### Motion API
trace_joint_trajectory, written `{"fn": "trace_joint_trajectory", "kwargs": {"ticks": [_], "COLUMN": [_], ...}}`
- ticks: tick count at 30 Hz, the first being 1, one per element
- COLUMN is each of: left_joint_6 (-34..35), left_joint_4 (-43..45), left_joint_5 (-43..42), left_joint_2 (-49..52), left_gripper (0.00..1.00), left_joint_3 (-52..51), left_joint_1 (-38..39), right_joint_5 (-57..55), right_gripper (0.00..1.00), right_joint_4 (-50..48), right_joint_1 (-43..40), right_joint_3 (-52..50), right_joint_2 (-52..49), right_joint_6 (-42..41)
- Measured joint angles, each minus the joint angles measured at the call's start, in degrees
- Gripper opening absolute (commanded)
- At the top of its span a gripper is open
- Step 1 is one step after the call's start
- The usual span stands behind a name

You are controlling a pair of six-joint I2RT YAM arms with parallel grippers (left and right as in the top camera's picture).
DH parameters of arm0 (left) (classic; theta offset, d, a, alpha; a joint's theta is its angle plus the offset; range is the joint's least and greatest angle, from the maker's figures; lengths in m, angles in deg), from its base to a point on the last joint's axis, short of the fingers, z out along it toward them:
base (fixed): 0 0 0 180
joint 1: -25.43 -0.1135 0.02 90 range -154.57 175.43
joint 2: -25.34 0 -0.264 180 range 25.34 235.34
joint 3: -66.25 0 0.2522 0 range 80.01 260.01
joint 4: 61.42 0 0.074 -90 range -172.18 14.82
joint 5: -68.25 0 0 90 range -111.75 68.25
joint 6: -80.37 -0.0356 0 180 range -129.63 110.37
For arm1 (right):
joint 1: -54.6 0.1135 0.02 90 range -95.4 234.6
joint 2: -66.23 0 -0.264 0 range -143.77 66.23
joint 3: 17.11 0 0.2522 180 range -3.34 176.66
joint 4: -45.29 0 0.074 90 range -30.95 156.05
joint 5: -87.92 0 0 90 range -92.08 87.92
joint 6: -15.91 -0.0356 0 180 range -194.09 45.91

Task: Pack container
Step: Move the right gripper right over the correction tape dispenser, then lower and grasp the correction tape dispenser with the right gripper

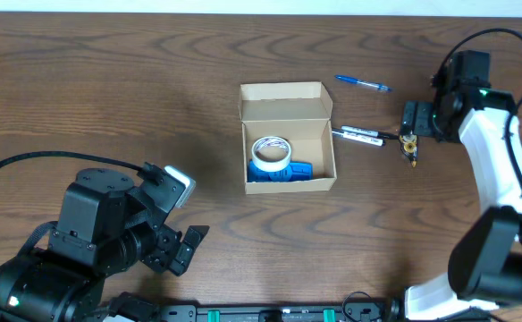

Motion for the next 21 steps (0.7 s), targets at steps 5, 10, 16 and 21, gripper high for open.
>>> {"fn": "trace_joint_trajectory", "kwargs": {"ticks": [5,10,16,21], "left_joint_6": [0.00,0.00,0.00,0.00], "left_joint_4": [0.02,0.00,0.02,0.02], "left_joint_5": [0.00,0.00,0.00,-0.02], "left_joint_2": [0.00,0.00,0.00,0.00], "left_gripper": [0.95,0.95,0.95,0.95], "left_joint_3": [0.00,0.00,0.00,0.00], "left_joint_1": [0.00,0.00,0.00,0.00], "right_joint_5": [1.53,3.52,4.04,4.28], "right_gripper": [0.99,0.99,0.98,0.98], "right_joint_4": [-2.64,-3.67,-4.00,-4.33], "right_joint_1": [-0.11,-0.83,-2.58,-3.32], "right_joint_3": [-0.02,-0.09,-0.11,-0.11], "right_joint_2": [-5.77,-10.25,-11.56,-12.63], "right_joint_6": [1.86,4.48,7.96,10.23]}}
